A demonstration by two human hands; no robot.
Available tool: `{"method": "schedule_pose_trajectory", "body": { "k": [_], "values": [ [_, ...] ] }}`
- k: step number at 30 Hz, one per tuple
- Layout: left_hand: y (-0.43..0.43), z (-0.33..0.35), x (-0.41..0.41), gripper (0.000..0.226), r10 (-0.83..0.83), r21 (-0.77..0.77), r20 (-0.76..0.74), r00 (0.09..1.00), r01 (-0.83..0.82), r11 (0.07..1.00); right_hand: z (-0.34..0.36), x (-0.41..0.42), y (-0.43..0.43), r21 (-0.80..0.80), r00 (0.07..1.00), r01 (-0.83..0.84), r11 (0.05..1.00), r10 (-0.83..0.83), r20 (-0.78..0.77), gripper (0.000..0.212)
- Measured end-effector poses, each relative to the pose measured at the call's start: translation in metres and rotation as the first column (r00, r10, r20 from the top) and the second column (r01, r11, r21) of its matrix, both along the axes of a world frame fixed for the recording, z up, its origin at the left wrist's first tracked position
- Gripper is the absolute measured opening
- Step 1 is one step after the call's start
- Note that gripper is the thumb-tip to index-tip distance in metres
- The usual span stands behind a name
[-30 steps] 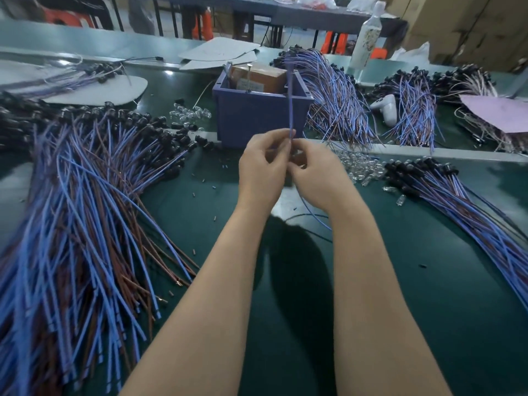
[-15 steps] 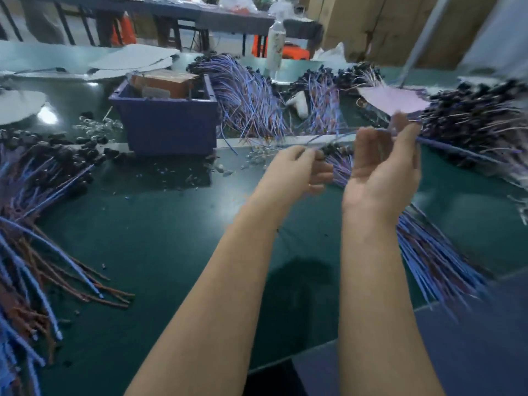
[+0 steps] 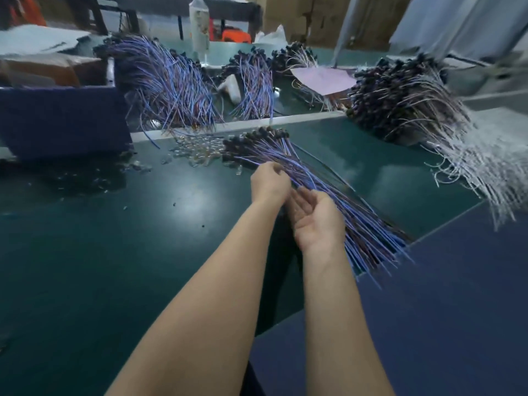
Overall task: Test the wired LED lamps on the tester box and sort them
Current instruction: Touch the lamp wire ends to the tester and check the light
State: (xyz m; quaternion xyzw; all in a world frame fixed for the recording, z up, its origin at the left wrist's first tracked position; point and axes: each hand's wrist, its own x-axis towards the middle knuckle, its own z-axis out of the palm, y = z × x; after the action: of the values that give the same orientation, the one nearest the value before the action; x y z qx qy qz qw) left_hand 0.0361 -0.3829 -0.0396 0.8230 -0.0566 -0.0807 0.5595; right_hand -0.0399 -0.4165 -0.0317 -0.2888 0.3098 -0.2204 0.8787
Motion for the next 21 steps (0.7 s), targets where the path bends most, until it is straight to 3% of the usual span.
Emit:
{"method": "schedule_pose_trajectory", "body": {
  "k": [2,4,7,10,13,17,21],
  "values": [
    [0.003,-0.001,0.003,0.038,0.043,-0.020,0.025,0.999,-0.043,0.999,-0.003,0.011,-0.002,-0.265,0.998,0.040,0.964,-0.054,-0.044,0.026],
    [0.010,-0.002,0.004,0.041,0.110,-0.028,0.063,0.992,-0.109,0.994,-0.005,0.024,0.000,-0.515,0.993,0.017,0.857,-0.076,-0.095,0.031],
    [0.021,-0.003,0.008,0.028,0.207,-0.088,-0.007,0.978,-0.207,0.974,-0.008,0.045,0.008,-0.628,0.973,-0.181,0.757,0.043,-0.228,0.031],
    [0.028,-0.002,0.012,0.022,0.236,-0.099,-0.038,0.971,-0.238,0.966,-0.007,0.067,0.008,-0.578,0.951,-0.257,0.774,0.096,-0.294,0.032],
    [0.031,-0.002,0.017,0.027,0.243,-0.088,-0.055,0.969,-0.247,0.965,-0.003,0.081,0.003,-0.451,0.951,-0.251,0.856,0.131,-0.282,0.033],
    [0.029,-0.001,0.022,0.030,0.221,-0.175,-0.109,0.969,-0.238,0.955,-0.001,0.085,-0.001,-0.179,0.986,-0.136,0.975,0.116,-0.116,0.032],
    [0.028,-0.007,0.021,0.028,0.216,-0.148,-0.062,0.974,-0.223,0.964,-0.006,0.089,-0.008,-0.025,0.998,-0.028,0.999,0.029,0.051,0.041]
  ]
}}
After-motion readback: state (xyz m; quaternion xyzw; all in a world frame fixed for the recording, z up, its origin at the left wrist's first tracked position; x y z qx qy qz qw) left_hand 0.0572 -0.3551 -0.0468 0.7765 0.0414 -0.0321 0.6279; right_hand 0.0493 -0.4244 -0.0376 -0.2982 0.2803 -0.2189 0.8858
